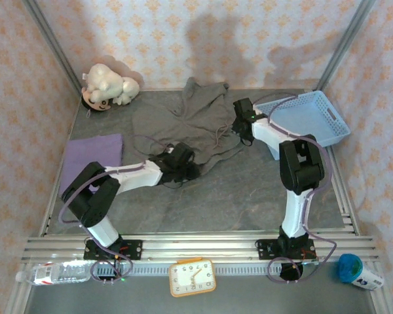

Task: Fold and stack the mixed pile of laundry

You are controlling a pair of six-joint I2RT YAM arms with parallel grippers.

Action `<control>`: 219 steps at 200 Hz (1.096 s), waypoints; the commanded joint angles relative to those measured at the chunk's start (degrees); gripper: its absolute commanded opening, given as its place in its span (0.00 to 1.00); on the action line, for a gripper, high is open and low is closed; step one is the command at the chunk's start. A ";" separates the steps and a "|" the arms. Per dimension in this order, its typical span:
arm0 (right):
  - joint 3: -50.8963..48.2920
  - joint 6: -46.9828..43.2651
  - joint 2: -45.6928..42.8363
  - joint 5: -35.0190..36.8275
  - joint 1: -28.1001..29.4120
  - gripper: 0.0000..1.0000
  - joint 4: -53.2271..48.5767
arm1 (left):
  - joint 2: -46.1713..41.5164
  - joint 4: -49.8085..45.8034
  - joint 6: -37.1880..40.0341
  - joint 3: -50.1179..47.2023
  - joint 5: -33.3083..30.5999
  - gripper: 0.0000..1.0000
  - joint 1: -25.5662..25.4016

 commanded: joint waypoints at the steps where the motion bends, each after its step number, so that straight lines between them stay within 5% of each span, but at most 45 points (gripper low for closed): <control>1: 2.46 -5.45 -2.96 4.43 0.46 0.43 -5.77 | -0.06 -3.64 -0.57 6.58 2.76 0.53 -0.32; 23: -1.09 -5.72 -8.61 1.06 1.41 0.56 -5.18 | -3.58 -9.79 5.00 9.74 -3.40 0.70 3.53; 64: -7.01 -2.63 -12.83 -8.27 11.14 0.51 -1.59 | -8.12 -12.71 11.20 9.61 -8.77 0.72 19.06; 97: -2.97 -1.43 -7.42 -9.97 20.77 0.50 0.42 | -8.03 -11.18 12.66 10.33 -9.57 0.72 27.66; 146: 10.56 -1.82 5.24 -7.67 27.53 0.65 -5.07 | -7.85 -9.84 12.23 10.10 -9.18 0.72 31.33; 161: 13.06 -2.82 8.32 -5.27 28.80 0.59 -9.10 | -8.20 -9.41 11.80 8.99 -9.06 0.72 32.24; 183: 9.62 -2.77 8.09 -2.14 29.32 0.30 -13.50 | -8.68 -9.09 11.42 8.00 -8.53 0.72 33.47; 219: -9.37 -4.48 -2.32 3.34 29.31 0.20 -18.34 | -8.63 -9.07 12.63 7.84 -9.04 0.72 34.31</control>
